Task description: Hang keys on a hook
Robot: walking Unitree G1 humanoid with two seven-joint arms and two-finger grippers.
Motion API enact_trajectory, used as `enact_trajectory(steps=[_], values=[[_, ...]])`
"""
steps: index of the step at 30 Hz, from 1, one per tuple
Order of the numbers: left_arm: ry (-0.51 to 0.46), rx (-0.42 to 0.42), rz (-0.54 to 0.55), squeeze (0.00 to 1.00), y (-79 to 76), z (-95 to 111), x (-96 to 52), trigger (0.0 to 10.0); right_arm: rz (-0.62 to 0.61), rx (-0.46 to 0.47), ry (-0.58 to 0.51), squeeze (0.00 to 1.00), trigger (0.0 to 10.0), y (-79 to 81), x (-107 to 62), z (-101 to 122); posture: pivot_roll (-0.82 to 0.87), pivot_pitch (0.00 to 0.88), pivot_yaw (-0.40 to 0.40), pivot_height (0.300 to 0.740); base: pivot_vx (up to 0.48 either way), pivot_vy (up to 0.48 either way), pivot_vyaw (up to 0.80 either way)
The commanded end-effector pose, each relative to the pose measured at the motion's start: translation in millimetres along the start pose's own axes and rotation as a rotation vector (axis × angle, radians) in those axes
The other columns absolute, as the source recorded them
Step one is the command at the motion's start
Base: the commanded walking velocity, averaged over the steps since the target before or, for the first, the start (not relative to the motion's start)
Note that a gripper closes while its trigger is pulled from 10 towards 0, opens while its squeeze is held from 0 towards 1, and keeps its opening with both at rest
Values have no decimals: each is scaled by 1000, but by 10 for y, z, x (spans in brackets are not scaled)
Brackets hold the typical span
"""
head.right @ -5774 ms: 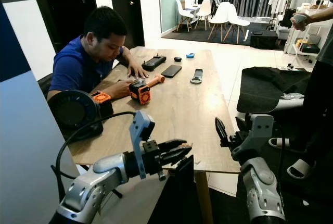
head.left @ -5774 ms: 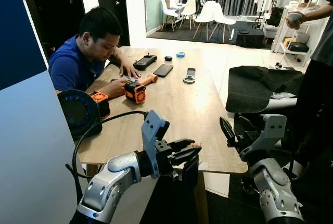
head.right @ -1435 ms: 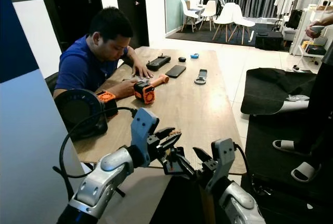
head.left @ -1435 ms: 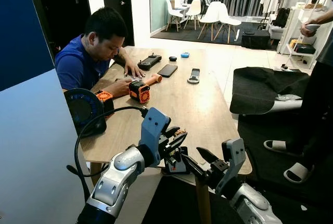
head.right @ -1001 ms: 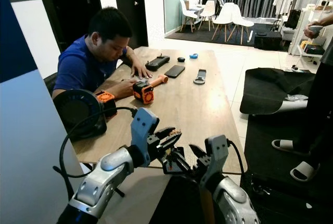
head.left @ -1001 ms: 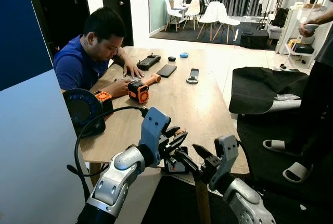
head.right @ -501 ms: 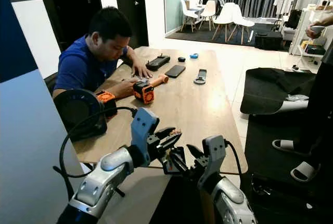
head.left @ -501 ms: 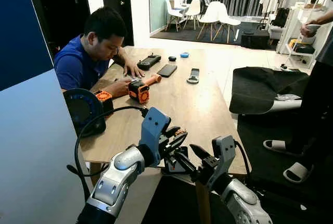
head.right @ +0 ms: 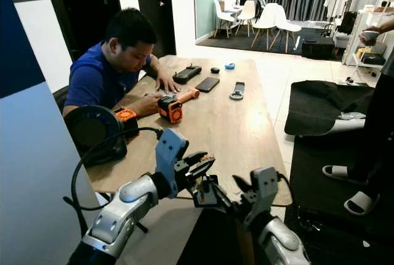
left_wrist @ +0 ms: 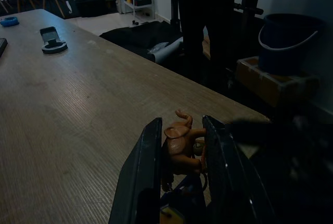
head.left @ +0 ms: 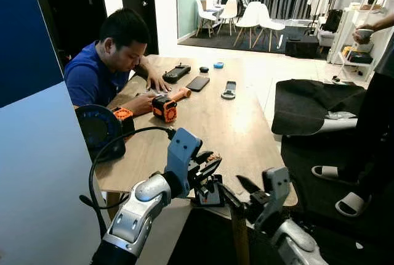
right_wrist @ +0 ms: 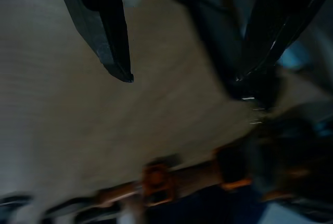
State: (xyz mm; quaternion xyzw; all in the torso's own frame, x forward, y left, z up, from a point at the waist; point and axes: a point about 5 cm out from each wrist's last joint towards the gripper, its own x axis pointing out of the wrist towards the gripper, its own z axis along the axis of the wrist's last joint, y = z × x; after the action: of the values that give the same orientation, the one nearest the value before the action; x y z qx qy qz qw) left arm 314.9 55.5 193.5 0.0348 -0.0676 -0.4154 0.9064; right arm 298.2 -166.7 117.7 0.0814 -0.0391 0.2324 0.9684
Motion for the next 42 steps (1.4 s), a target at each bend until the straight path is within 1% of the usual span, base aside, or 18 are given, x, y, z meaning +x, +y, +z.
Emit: enact_trajectory(steps=[1, 2, 4, 6, 9, 11, 14, 18, 19, 23, 25, 29, 34, 35, 42], values=[[-14, 21, -3, 0, 11, 47, 28, 10000, -44, -2, 7, 0, 10000, -65, -43, -31, 42, 56, 30, 740, 0, 0, 0], [-14, 21, -3, 0, 13, 49, 30, 10000, -56, -4, 6, 0, 10000, -90, -46, -22, 41, 56, 31, 740, 0, 0, 0], [-15, 22, -3, 0, 15, 51, 33, 10000, -52, -6, 14, 0, 10000, -91, -32, -22, 40, 55, 32, 740, 0, 0, 0], [-15, 24, -4, 0, 13, 51, 38, 10000, -29, -18, 41, 0, 10000, -50, -3, -60, 42, 55, 30, 740, 0, 0, 0], [-15, 25, -4, 0, 12, 51, 40, 10000, -22, -20, 49, 0, 10000, -25, 11, -77, 43, 54, 30, 740, 0, 0, 0], [-14, 26, -2, 0, 13, 50, 39, 10000, -28, -22, 45, 0, 10000, -18, 29, -77, 46, 55, 28, 740, 0, 0, 0], [-13, 28, 5, 0, 16, 52, 40, 10000, -67, -32, 16, 0, 10000, -22, 107, -39, 48, 54, 28, 740, 0, 0, 0], [-13, 29, 6, 0, 17, 53, 42, 10000, -64, -26, -1, 0, 10000, -17, 146, -10, 48, 54, 28, 740, 0, 0, 0], [-12, 30, 3, 0, 16, 51, 43, 10000, -30, -16, -6, 0, 10000, 16, 178, 7, 48, 54, 27, 740, 0, 0, 0], [-11, 30, 2, 0, 15, 48, 44, 10000, -3, -14, -1, 0, 10000, 40, 191, 3, 47, 52, 27, 740, 0, 0, 0], [-11, 30, -1, 0, 11, 47, 44, 10000, 31, -4, 0, 0, 10000, 75, 197, -3, 47, 50, 26, 740, 0, 0, 0], [-11, 30, -6, 0, 3, 44, 45, 10000, 111, 14, 1, 0, 10000, 178, 204, -12, 46, 46, 25, 740, 0, 0, 0], [-11, 31, -7, 0, 1, 45, 46, 10000, 136, 15, 6, 0, 10000, 210, 203, -24, 47, 45, 25, 740, 0, 0, 0], [-12, 32, -9, 0, 0, 46, 48, 10000, 161, 17, 14, 0, 10000, 238, 199, -41, 47, 44, 25, 740, 0, 0, 0], [-11, 34, -10, 0, 5, 49, 48, 10000, 161, 9, 12, 0, 10000, 233, 204, -37, 48, 44, 27, 740, 0, 0, 0]])
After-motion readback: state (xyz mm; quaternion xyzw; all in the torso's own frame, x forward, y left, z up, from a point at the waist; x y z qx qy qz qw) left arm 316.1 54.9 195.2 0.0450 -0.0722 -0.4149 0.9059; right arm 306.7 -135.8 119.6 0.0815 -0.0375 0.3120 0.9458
